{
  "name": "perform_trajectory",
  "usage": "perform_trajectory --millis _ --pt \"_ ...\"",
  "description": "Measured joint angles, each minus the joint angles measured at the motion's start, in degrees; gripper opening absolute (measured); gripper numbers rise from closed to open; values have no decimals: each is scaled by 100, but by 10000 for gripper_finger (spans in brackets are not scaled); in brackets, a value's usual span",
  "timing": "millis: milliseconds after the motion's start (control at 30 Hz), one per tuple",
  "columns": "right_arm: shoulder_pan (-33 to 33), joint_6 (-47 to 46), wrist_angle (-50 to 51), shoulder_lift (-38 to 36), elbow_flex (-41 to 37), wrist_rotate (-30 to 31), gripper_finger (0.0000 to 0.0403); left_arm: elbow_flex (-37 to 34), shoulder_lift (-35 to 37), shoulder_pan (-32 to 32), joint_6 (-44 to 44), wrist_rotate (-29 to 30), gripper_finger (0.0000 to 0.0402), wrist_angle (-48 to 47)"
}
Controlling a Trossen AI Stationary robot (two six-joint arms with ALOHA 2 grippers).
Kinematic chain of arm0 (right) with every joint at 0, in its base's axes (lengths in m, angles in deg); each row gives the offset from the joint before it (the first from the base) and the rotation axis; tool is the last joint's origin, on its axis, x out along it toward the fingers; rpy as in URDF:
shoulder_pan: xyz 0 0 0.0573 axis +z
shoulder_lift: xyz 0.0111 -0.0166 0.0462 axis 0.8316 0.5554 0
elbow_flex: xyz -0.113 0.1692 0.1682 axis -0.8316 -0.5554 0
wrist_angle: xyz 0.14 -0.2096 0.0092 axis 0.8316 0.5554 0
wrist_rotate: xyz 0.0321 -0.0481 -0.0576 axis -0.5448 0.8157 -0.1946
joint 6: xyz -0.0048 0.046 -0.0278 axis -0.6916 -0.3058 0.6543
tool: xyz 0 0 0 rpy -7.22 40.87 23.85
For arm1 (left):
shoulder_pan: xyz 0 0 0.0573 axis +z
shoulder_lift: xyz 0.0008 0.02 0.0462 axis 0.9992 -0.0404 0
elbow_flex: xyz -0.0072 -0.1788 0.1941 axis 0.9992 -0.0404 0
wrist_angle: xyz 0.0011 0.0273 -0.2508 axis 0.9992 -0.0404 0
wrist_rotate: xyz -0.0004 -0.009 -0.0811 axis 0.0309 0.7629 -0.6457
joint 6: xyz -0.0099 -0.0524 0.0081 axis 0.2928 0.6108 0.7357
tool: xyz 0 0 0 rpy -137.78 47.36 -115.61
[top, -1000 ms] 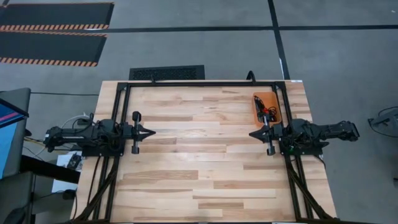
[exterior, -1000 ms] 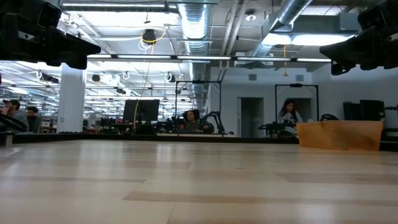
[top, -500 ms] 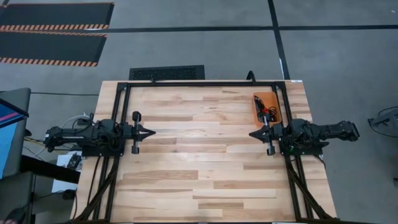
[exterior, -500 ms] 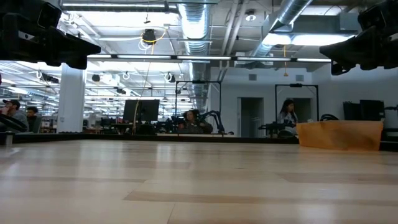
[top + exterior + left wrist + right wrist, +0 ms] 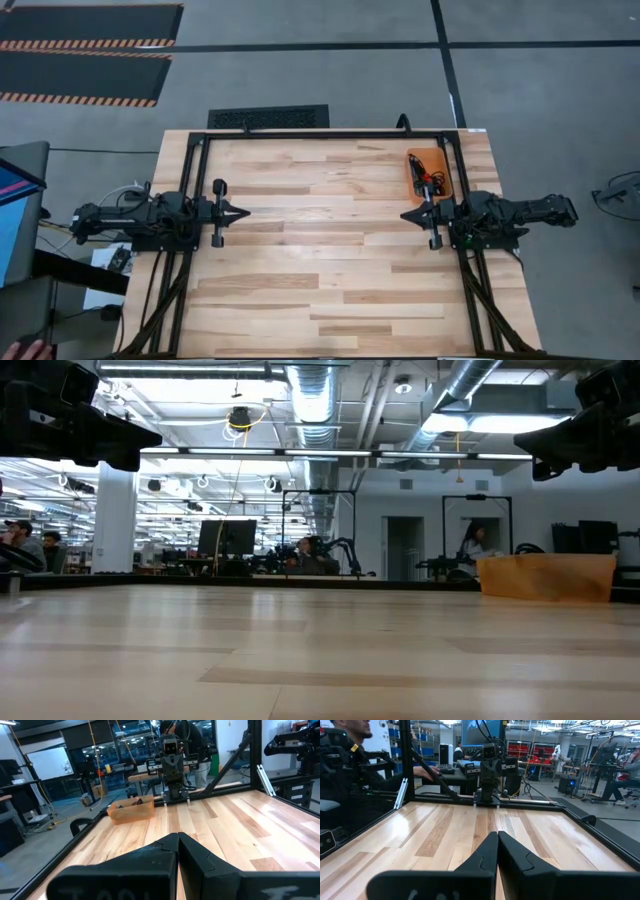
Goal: Pick and place USB-C Cables
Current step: Return to Home Position
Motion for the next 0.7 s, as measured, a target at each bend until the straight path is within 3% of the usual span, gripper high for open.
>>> perform_trajectory --millis 700 --pt "0 1 -2 1 1 1 33 0 -1 2 9 0 0 0"
